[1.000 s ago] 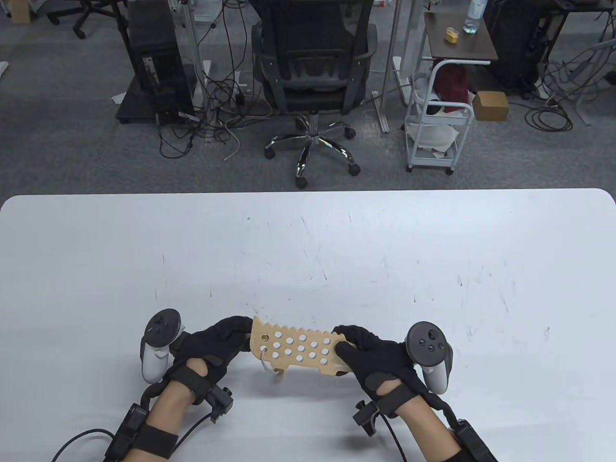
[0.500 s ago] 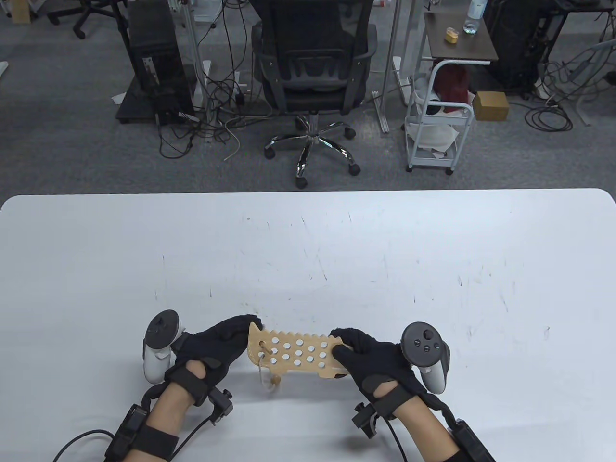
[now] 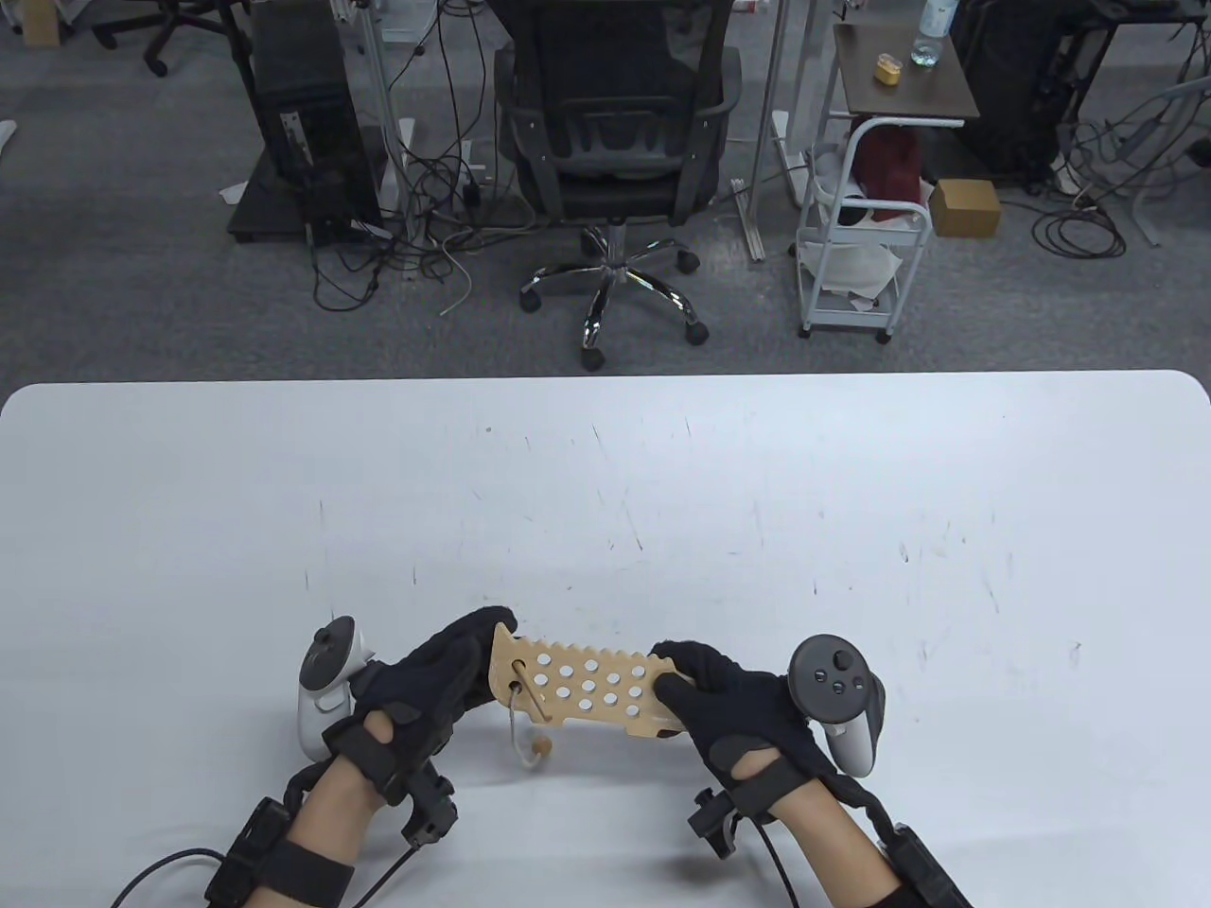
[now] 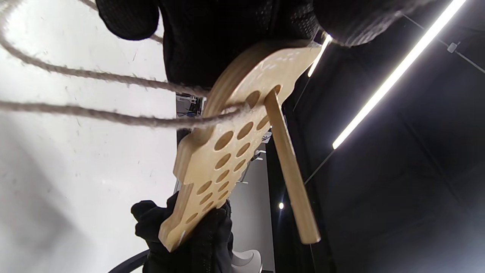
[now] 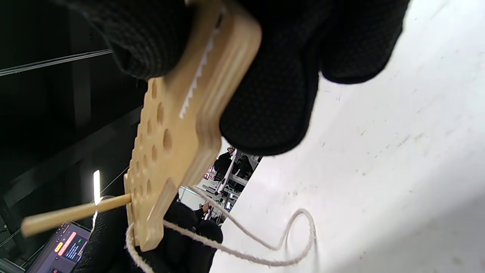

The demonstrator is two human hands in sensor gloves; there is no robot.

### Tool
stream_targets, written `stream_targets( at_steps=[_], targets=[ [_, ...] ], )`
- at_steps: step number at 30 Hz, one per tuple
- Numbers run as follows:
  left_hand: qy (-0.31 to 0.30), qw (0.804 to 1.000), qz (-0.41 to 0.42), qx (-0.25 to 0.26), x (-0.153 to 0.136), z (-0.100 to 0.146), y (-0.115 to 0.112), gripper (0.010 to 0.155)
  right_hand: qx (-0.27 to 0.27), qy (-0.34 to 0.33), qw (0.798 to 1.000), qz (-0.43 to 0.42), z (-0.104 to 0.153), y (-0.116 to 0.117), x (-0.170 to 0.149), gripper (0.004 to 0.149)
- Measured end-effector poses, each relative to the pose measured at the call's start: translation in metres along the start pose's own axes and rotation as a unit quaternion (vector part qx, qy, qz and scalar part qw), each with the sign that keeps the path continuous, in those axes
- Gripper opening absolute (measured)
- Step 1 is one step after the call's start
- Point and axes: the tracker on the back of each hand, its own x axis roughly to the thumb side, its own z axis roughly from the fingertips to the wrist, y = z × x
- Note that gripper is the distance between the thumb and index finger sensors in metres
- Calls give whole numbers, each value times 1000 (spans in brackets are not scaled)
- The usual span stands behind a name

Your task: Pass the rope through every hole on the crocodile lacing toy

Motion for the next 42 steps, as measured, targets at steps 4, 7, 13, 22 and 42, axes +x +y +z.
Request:
stream_targets(
  at_steps=[4,7,13,22,42],
  targets=[
    [-4,1000,-7,4,0,0,1,59,-6,-11,1000,4,1,0,3,47],
    [-4,1000,-20,10,1,1,1,61,-10,-18,1000,10,2,0,5,47],
    [-2,999,-42,22,0,1,3,62,-16,-21,1000,5,2,-1,4,47],
    [-12,988,-131,76,10,6,7,68,-35,-19,999,0,3,-6,5,47],
    [0,927,-351,133,28,13,-10,64,-95,-8,995,18,6,-18,4,47]
  ],
)
